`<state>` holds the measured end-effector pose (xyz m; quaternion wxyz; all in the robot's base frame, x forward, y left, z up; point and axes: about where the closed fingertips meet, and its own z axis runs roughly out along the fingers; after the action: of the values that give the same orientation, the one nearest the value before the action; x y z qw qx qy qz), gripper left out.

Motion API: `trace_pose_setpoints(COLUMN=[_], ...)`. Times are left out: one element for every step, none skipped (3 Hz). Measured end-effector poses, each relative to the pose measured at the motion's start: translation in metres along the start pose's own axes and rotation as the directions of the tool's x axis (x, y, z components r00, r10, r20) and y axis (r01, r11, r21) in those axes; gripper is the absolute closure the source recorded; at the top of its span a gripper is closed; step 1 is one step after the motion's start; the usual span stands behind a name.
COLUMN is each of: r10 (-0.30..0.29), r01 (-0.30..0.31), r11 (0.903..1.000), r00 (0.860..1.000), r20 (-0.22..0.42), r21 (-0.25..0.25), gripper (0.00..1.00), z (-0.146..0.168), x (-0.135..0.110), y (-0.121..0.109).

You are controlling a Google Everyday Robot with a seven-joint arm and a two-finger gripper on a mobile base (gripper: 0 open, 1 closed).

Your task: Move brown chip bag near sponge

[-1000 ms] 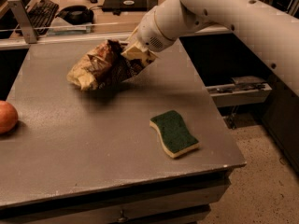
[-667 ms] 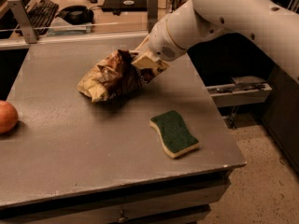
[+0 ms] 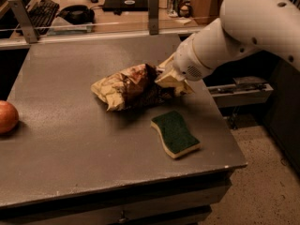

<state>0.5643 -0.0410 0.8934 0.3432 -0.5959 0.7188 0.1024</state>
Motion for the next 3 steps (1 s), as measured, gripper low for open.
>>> trace_pose_setpoints(r10=[0.027,0.042,0.051], r01=[-0.027,-0.041,-0.050], r11=[0.9996,0.9989,0.9985], r00=[0.999,0.998,0.997], r20=[-0.033,-0.051,-0.061], r21=[0.011,0.021,0.022], gripper=[0.52,0.28,0.06], z=[-0.014,-0.029,-0.037], x=[0.018,0.028,0.035], y=[0.005,0.010,0.013])
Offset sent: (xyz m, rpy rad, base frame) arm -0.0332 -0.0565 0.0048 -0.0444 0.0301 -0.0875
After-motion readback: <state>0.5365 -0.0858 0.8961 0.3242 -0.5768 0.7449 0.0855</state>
